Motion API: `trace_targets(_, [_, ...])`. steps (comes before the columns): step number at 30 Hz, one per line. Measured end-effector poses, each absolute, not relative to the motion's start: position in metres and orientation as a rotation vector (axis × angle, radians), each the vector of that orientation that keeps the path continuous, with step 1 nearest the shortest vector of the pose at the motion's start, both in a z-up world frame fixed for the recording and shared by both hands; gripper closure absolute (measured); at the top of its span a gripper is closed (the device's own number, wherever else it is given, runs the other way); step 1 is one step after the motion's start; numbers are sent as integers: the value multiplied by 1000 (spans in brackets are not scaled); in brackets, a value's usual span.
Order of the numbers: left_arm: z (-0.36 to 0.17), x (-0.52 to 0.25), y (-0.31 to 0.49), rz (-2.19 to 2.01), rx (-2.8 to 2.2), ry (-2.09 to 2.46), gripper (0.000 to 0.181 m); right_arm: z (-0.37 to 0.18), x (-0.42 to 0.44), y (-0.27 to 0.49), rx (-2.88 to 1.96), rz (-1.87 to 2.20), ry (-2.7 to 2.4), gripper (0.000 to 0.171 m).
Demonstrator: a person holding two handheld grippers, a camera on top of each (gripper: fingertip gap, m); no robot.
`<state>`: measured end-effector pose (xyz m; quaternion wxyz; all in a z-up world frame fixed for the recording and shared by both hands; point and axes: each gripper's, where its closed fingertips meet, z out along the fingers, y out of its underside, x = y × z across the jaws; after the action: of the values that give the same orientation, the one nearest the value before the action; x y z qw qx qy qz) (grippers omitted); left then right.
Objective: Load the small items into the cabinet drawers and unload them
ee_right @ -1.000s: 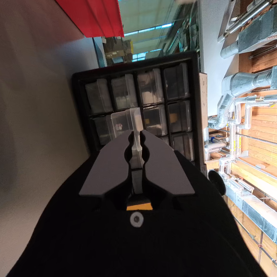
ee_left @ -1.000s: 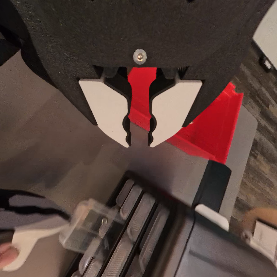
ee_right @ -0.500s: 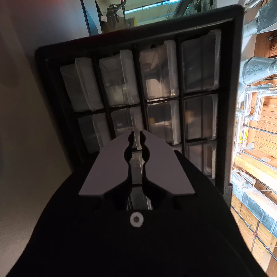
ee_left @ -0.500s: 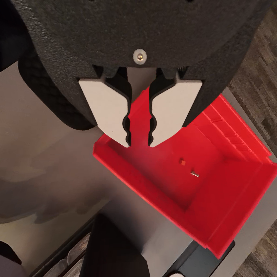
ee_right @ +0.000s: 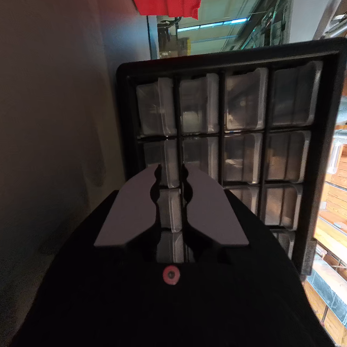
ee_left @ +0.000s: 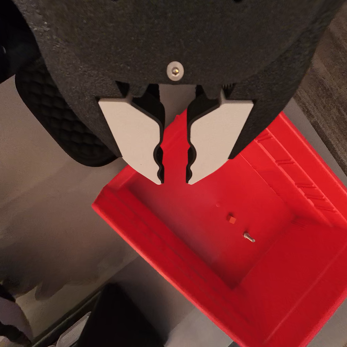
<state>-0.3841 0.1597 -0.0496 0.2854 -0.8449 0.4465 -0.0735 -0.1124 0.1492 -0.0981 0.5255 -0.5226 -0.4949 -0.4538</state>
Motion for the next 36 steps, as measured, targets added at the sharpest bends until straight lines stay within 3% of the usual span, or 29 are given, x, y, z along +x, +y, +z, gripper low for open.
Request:
trace_targets(7, [-61, -390, 187, -203, -2328, 1115, 159, -107, -106, 166, -1278, -1145, -1185, 148])
trace_targets(11, [-81, -398, 213, -100, -2372, 1138, 154, -100, -104, 167, -1257, -1148, -1155, 161])
trace_targets(25, [-133, -394, 283, 233, -2278, 1587, 150, -94, -108, 131, -1272, -1105, -1149, 170])
trace_targets(28, [-138, -391, 284, 217, -2280, 1664, 150, -92, -107, 129, -1277, -1114, -1132, 168])
trace_targets(32, [-144, -392, 288, 223, -2293, 1714, 150, -102, -105, 138, -1284, -1136, -1158, 149])
trace_targets(36, [-147, -391, 287, 204, -2295, 1747, 156, -106, -102, 153, -1282, -1191, -1163, 148])
